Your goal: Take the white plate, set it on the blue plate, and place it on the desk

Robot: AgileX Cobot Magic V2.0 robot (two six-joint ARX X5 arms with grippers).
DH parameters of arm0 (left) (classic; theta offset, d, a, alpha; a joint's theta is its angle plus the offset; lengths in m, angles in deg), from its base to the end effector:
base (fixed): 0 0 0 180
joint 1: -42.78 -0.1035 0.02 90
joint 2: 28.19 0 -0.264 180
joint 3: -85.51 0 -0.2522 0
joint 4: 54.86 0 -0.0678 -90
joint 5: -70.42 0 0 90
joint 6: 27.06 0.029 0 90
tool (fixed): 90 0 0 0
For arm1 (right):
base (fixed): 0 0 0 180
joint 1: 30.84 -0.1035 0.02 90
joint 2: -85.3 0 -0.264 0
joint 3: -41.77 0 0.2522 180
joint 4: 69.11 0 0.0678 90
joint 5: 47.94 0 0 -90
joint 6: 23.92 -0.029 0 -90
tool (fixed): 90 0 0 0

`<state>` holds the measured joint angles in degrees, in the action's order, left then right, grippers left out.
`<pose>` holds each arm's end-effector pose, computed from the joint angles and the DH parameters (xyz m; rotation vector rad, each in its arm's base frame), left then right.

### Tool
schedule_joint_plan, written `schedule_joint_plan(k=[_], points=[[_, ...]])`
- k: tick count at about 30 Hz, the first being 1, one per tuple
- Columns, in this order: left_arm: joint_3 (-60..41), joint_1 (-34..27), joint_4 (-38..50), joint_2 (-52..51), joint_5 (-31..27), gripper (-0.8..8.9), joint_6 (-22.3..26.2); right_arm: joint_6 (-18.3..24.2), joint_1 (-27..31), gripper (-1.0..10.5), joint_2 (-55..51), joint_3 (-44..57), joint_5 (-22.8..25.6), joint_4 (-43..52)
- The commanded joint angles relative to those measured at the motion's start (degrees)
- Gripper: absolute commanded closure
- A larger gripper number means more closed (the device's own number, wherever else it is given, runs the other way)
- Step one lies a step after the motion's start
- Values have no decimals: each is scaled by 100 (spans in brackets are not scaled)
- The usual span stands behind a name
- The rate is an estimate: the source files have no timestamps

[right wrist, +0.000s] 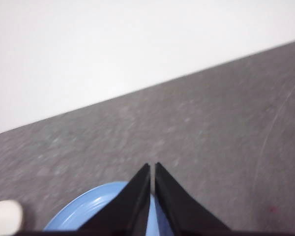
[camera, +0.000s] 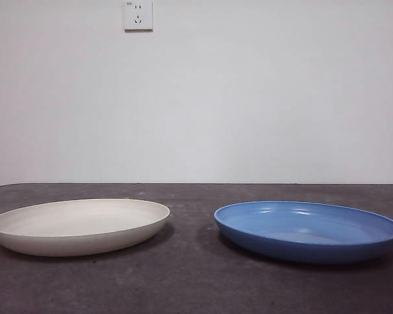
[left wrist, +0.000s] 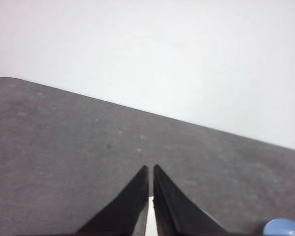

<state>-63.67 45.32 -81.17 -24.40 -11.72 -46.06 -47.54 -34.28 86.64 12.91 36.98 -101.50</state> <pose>0.0775 -0.0074 0.2368 -0.3301 0.0176 -0.1819 0.0758 0.0071 0.2180 0.4125 0.1145 0.1290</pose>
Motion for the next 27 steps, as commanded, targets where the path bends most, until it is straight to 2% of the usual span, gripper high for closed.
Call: schedule_joint_plan(k=[1,9,17,22,27], points=[[667,11,-365,273,68,797,-96,-195,-20,935,170,-463,-251,-391],[2363,125,-1631,1353,863,797,9,-157,-20,935,1040,-1766,-1486,-1606],[2951,678,-2350,1912,1353,796,-9,-70,-72,935,2024,-2566,-2962,-2006],[2955,1187,-2529,2065,1473,797,20,144,-442,935,2415,-2909,-3292,-2138],[2955,1532,-2529,2179,1591,797,98,796,-710,935,2756,-3235,-3397,-2426]])
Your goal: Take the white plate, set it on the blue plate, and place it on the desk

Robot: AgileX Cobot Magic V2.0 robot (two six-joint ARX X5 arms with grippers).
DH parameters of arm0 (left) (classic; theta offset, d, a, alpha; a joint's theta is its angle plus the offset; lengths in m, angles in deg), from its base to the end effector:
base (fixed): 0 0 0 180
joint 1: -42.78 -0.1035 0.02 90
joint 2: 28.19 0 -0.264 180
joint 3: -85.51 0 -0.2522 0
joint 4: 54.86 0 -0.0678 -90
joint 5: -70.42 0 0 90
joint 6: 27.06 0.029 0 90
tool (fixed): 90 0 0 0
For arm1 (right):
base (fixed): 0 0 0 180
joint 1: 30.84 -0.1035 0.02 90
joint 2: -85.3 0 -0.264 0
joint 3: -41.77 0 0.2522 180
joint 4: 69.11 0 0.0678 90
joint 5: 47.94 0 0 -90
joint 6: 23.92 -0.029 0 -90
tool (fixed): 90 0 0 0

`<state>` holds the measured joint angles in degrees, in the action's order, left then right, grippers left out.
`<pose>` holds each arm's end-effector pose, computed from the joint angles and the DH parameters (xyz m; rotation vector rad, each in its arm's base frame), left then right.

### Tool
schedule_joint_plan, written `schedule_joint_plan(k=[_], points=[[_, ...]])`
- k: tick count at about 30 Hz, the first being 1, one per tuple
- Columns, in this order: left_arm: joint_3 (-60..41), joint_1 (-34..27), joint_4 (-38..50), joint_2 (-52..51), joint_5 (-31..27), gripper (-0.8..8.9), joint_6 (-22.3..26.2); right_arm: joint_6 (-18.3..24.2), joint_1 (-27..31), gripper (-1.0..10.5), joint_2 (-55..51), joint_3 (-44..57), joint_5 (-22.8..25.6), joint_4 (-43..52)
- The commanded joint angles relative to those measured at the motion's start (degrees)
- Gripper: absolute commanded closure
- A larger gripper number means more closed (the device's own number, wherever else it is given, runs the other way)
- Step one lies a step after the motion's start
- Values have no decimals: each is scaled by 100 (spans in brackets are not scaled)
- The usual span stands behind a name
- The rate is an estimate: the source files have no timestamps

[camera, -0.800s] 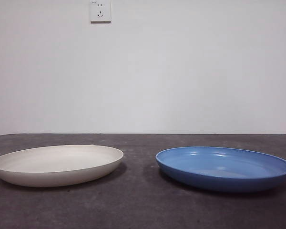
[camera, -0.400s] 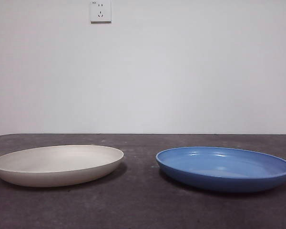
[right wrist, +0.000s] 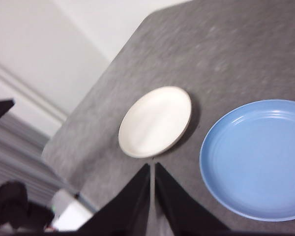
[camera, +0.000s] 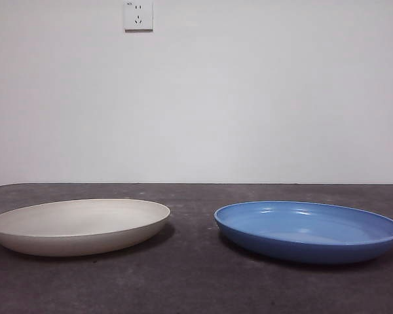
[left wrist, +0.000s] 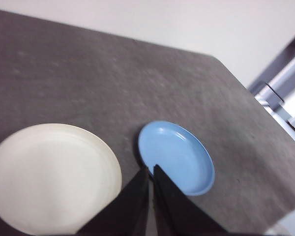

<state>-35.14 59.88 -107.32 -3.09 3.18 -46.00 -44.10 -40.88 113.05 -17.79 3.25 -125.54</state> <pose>0.0724 -0.0340 0.3279 -0.3304 0.4350 -0.6301 0.0784 0.0323 0.3217 0.4355 0.5740 0.7571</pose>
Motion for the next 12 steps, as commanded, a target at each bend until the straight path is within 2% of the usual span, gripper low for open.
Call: schedule_joint_plan(k=[1,10,12], points=[[103,101,96,70,142,797,92,492,-63,935,162,-208,-24,-44],[103,129,83,243,376,780,186,750,-68,934,210,-264,-22,20],[103,129,98,243,376,715,249,761,-68,876,210,-264,-22,20]])
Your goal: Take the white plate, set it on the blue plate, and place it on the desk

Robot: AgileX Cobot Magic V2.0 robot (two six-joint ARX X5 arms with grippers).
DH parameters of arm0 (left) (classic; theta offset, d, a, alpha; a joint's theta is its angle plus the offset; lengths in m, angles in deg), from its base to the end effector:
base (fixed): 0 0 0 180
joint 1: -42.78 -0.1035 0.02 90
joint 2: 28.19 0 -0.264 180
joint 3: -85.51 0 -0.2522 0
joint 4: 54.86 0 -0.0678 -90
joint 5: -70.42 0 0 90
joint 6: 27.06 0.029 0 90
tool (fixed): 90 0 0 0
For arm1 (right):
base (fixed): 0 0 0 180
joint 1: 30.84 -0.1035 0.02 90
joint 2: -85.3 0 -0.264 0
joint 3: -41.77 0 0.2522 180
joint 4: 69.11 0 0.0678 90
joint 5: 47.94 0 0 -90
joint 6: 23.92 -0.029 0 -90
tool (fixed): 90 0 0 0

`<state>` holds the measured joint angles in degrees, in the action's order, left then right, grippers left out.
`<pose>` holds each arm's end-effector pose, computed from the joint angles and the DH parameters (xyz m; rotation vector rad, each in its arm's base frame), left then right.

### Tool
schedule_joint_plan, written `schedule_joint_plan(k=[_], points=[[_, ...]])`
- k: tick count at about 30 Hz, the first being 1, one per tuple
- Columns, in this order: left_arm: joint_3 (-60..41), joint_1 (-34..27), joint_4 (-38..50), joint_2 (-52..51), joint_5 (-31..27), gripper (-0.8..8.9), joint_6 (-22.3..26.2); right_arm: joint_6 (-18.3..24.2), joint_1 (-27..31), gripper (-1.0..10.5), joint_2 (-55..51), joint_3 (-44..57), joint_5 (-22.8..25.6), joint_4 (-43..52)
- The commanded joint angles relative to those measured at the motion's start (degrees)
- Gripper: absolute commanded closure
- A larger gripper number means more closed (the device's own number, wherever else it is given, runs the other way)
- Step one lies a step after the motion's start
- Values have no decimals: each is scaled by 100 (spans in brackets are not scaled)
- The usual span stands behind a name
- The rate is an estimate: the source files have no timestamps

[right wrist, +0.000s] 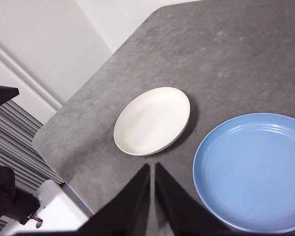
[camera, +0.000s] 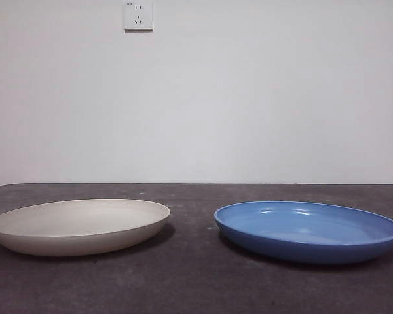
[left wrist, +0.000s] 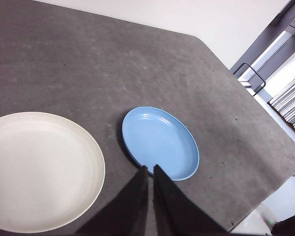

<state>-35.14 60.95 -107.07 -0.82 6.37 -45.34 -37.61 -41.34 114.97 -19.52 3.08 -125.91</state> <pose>0.0792 -0.0394 0.3260 -0.3244 0.4797 -0.6981 0.0823 0.0338 0.3280 0.3319 0.5398 0.7944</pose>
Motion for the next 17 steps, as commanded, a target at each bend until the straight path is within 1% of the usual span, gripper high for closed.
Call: schedule_joint_plan(k=[1,3,4,5,6,7,9,11,17], points=[[103,22,76,15,57,654,232,109,-22,814,17,-92,-2,57],[103,22,74,15,57,469,297,103,-22,632,17,-92,0,55],[103,22,74,15,57,401,326,105,-22,549,17,-92,0,57],[103,22,74,15,55,315,330,105,-22,493,17,-92,7,57],[103,22,74,15,57,260,330,105,-20,445,17,-92,20,57],[103,22,76,15,57,225,330,105,-20,418,17,-92,24,57],[103,22,74,15,57,187,326,105,-20,378,17,-92,92,57],[103,24,70,15,57,187,210,105,-20,375,17,-92,192,55],[153,9,-149,184,66,188,-114,107,-20,375,15,-92,192,59]])
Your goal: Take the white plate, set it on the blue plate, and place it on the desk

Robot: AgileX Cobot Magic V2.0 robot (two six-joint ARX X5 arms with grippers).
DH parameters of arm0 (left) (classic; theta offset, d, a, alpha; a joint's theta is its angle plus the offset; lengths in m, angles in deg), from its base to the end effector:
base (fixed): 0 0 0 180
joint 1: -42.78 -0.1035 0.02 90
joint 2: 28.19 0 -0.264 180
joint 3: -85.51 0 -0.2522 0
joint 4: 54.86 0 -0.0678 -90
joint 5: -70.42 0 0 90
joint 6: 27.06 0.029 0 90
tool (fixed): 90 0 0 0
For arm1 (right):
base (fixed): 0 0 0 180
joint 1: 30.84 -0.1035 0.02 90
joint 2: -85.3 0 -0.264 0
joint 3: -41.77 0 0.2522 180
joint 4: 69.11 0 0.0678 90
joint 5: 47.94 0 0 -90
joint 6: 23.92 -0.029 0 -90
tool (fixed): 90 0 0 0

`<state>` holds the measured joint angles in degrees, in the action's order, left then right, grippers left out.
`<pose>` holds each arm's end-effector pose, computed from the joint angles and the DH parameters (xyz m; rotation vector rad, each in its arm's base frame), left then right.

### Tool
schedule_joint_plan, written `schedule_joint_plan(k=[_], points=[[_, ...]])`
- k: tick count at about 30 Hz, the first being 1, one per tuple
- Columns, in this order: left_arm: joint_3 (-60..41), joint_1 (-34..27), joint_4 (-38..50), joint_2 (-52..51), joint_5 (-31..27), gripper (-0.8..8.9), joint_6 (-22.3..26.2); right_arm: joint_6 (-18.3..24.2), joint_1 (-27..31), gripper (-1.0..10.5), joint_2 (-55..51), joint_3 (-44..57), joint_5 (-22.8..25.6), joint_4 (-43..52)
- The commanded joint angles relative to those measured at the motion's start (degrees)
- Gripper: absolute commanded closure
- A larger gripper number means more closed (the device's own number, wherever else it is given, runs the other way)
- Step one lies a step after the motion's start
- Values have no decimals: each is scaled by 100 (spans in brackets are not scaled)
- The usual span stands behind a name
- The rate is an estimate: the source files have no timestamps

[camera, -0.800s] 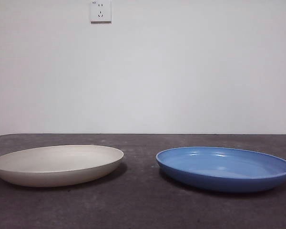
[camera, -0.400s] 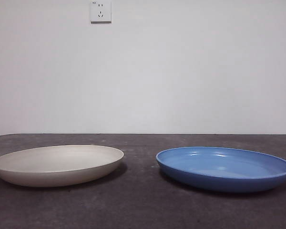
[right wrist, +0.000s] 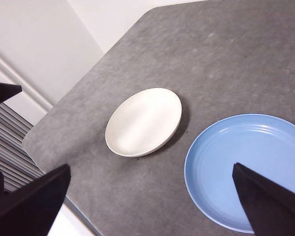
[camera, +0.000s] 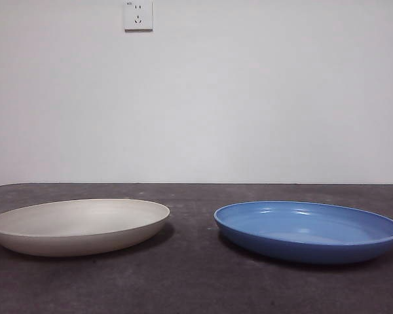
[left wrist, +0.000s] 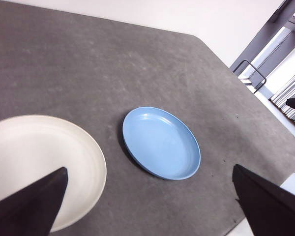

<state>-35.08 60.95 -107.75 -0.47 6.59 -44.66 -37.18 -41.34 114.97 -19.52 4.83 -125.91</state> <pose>0.0800 -0.0397 0.3249 -0.3147 0.4931 -0.7011 0.0830 0.0332 0.3277 0.3190 0.5339 0.7662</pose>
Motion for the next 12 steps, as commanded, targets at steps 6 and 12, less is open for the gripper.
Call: schedule_joint_plan(k=[6,12], points=[[713,-282,-791,1156,79,188,-66,35,-22,375,15,-92,-59,55],[1515,-835,-1495,2557,138,188,424,22,-22,375,15,-92,-66,-4]])
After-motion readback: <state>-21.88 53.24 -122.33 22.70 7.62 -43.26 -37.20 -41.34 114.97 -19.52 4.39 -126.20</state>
